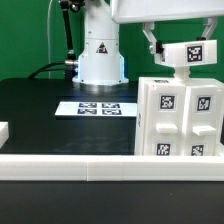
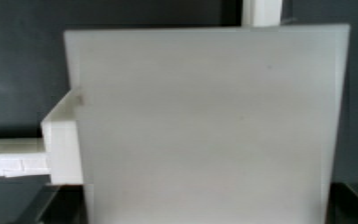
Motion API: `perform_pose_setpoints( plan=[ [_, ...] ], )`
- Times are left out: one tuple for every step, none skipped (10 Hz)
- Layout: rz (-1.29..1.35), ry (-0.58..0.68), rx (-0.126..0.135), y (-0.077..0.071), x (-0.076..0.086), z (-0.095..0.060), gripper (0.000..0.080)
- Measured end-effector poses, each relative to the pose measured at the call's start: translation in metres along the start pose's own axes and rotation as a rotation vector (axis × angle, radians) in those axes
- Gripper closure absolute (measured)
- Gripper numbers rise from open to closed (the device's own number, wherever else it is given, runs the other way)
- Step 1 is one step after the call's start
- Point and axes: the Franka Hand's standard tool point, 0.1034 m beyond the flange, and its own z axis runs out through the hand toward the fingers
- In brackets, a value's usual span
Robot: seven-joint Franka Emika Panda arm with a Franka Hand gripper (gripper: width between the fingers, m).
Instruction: Assemble cabinet
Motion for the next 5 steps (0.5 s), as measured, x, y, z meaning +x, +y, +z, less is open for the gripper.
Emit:
perform_pose_setpoints(
  plan=[
    [0.001,0.004,-0.001,0.000,0.001,0.002,0.0236],
    [-0.002,0.004,-0.002,-0.001,0.001,0.004,0.0236],
    [-0.004,-0.001,-0.003,-0.002,0.000,0.009,0.0236],
    [-0.006,-0.003,-0.006,-0.002,0.000,0.012,0.0236],
    [-0.006,-0.001,-0.007,-0.001,0.002,0.013,0.0236]
  ],
)
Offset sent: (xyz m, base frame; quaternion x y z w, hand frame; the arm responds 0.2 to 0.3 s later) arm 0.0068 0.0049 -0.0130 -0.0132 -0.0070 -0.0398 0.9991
